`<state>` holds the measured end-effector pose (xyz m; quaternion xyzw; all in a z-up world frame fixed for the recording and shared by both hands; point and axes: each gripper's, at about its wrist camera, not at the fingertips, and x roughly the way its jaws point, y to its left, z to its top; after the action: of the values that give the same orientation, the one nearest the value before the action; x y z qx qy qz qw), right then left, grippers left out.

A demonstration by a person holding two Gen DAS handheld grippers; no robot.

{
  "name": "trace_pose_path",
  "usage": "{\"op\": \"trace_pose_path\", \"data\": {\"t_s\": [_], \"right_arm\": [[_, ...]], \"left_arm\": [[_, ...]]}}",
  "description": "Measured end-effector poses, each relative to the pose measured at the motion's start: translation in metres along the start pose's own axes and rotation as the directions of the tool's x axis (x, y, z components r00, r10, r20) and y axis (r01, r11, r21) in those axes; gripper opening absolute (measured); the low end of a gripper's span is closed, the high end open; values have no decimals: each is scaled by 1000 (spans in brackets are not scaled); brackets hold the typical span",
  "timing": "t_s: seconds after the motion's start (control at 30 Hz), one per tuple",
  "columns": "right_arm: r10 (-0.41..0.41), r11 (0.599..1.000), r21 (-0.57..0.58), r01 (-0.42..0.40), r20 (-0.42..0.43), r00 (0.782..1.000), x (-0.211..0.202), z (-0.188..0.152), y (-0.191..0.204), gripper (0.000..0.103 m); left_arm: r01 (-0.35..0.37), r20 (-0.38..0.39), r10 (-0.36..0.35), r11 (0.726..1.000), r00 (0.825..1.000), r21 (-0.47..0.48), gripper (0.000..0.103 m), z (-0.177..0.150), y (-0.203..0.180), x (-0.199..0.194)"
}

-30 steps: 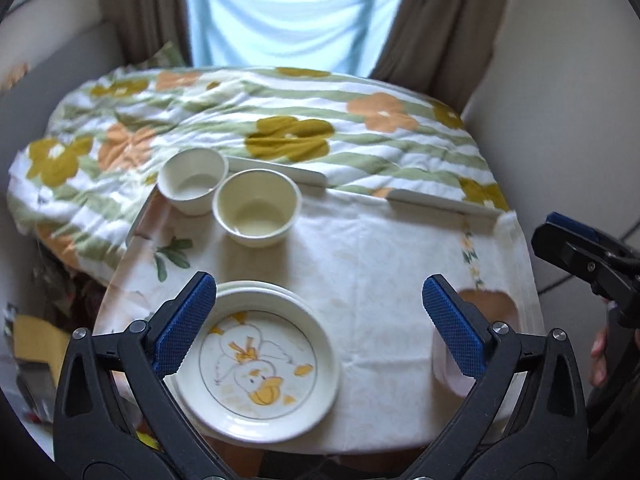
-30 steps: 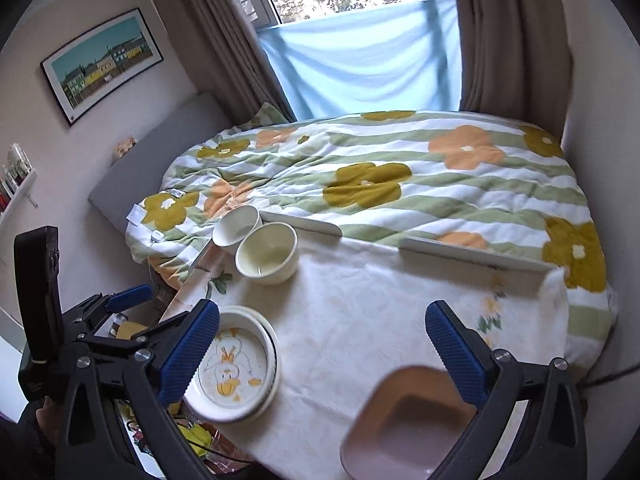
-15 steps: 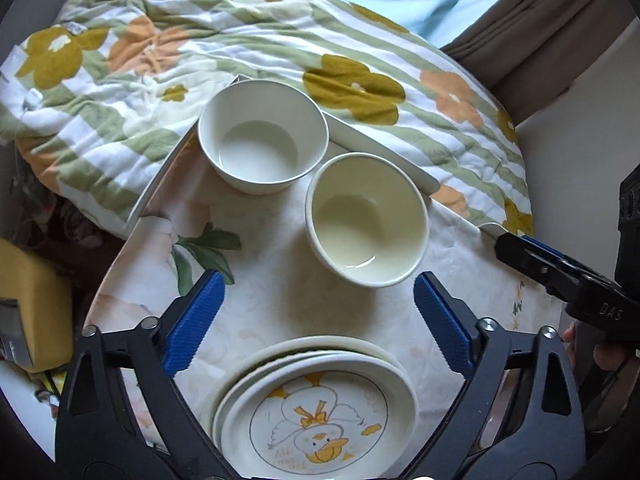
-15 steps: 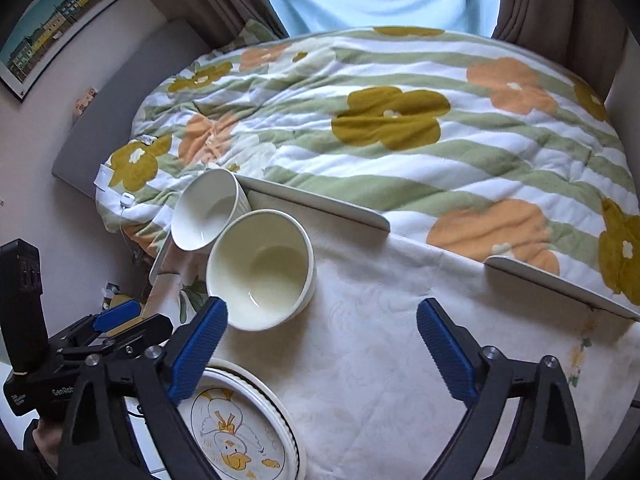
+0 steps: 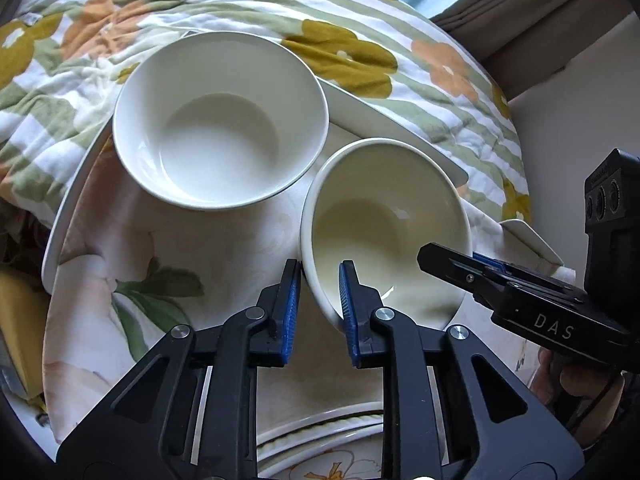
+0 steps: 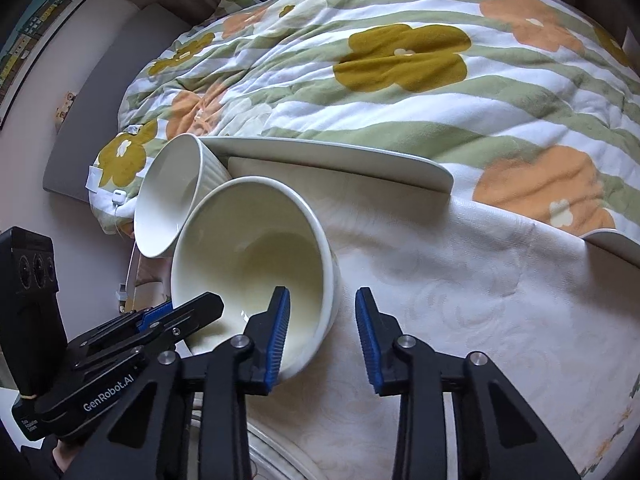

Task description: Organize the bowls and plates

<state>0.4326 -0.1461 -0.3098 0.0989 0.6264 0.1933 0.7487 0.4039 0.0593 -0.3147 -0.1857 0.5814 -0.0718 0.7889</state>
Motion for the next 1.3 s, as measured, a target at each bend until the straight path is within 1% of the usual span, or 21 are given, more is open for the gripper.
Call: {"op": "trace_pose_path", "data": {"t_s": [0.07, 0.1, 0.2, 0.33, 0.43, 0.6, 0.73, 0.87, 1.07, 1.2, 1.3], "right_arm": [[-13, 1000, -5, 13, -4, 1000, 2, 1, 2, 17], [-18, 1000, -5, 18, -3, 1000, 3, 2, 2, 16], [-9, 1000, 5, 9, 3, 1000, 1, 2, 1, 16], [-17, 1000, -3, 17, 17, 1000, 1, -1, 3, 16], [-5, 1000, -1, 5, 34, 999, -4, -3, 5, 16], [17, 1000, -19, -15, 83, 996, -24, -14, 10, 16], [44, 999, -28, -41, 132, 990, -52, -28, 14, 16], [52, 998, -32, -47, 181, 982, -85, -49, 12, 16], [42, 999, -28, -36, 238, 970, -139, -92, -2, 16], [18, 1000, -23, -12, 269, 963, -173, -126, -21, 16], [-7, 1000, -15, 11, 285, 959, -194, -149, -40, 16]], "left_arm": [[7, 0, -7, 1000, 1000, -7, 17, 2, 2, 0], [8, 0, -8, 1000, 1000, -7, 17, 2, 2, 0], [-5, 4, 5, 1000, 1000, 7, 16, 2, 0, 0], [-31, 15, 30, 999, 999, 30, 16, 0, -4, -2], [-42, 34, 40, 998, 999, 46, 16, -4, -8, -9], [-71, 92, 64, 995, 994, 74, 16, -12, -22, -36], [-87, 144, 72, 991, 987, 104, 16, -21, -41, -64], [-88, 191, 65, 989, 979, 118, 16, -43, -66, -91], [-74, 230, 39, 986, 972, 149, 16, -90, -115, -118], [-64, 244, 18, 982, 970, 179, 16, -127, -154, -128], [-46, 235, -2, 979, 972, 198, 16, -154, -182, -127]]}}
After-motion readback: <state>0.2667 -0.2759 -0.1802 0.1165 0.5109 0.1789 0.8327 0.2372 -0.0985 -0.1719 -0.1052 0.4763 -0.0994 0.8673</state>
